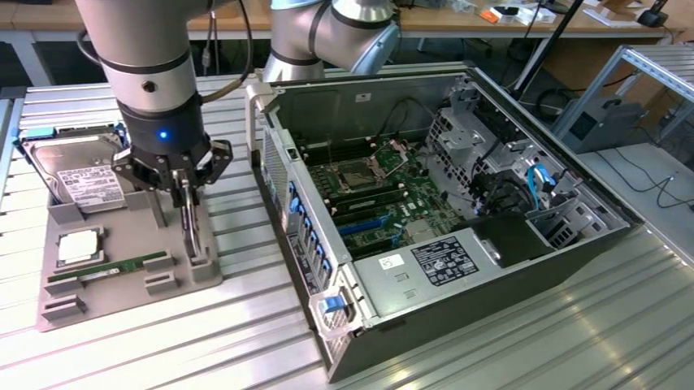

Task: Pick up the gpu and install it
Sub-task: 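Pick up the gpu and move the gpu toward the slot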

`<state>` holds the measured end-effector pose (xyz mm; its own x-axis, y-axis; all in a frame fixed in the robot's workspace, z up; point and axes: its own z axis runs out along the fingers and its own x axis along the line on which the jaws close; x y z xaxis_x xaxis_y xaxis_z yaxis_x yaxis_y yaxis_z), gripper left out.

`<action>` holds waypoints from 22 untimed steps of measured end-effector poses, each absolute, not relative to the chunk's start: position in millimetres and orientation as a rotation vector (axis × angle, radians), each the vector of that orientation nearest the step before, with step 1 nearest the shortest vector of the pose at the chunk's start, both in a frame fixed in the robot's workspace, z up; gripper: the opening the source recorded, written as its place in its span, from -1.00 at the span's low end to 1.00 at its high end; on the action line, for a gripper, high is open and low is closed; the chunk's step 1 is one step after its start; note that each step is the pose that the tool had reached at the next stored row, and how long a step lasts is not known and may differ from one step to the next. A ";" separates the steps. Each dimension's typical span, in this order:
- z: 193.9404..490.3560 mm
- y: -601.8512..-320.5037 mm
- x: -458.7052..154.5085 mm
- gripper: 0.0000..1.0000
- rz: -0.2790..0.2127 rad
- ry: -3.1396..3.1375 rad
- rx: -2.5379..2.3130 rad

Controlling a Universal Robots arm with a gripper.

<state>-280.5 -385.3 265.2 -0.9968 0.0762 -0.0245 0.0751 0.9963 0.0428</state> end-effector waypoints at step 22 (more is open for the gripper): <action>290.0 -385.3 -280.5 -0.44 0.065 3.113 0.118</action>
<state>-280.5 -385.3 290.0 -0.9968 0.0762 -0.0245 0.0752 0.9962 0.0429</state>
